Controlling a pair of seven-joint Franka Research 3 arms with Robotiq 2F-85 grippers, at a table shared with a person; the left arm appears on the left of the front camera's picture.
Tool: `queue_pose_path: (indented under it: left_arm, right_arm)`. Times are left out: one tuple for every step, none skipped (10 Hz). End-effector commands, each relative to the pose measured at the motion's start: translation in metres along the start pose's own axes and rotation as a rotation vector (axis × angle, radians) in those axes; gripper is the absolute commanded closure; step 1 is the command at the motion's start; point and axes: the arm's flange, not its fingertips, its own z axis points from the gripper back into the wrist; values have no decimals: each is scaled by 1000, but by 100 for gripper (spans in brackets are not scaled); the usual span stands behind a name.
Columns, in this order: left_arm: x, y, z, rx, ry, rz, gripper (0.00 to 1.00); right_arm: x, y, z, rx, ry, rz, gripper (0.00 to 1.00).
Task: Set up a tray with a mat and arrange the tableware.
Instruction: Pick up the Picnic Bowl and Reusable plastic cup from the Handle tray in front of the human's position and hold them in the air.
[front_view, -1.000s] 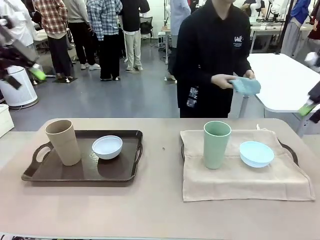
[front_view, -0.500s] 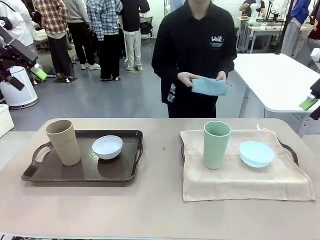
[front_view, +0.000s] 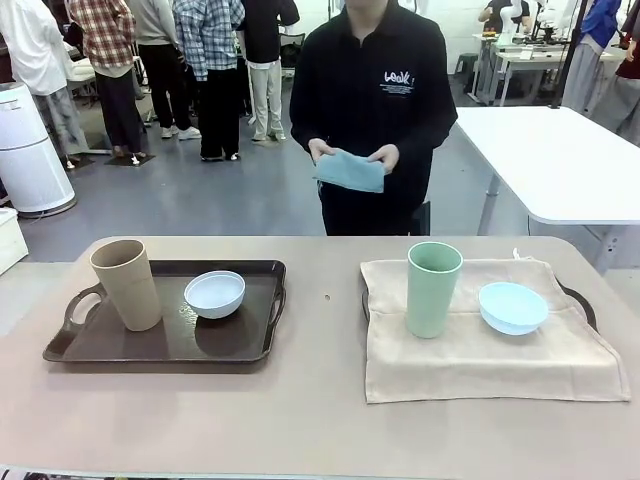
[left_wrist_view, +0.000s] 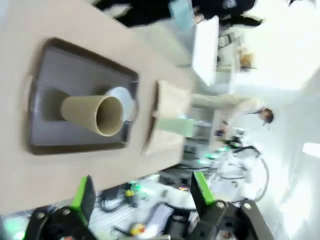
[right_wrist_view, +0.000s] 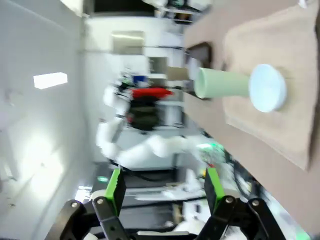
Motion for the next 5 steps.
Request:
queue_pose_path:
  left_arm:
    - [17, 16, 17, -315, -25, 39, 0]
    - [9, 31, 15, -318, -27, 85, 0]
    - [7, 30, 10, -279, -34, 100, 0]
    - [5, 32, 22, -255, -34, 84, 0]
    - [5, 32, 22, -255, -34, 84, 0]
  right_arm:
    - [19, 5, 40, 234, -75, -21, 16]
    - [22, -2, 31, 157, -81, -59, 16]
    - [9, -24, -18, 120, -47, -18, 16]
    - [9, -24, -18, 120, -47, -18, 16]
    - [9, -24, -18, 120, -47, -18, 16]
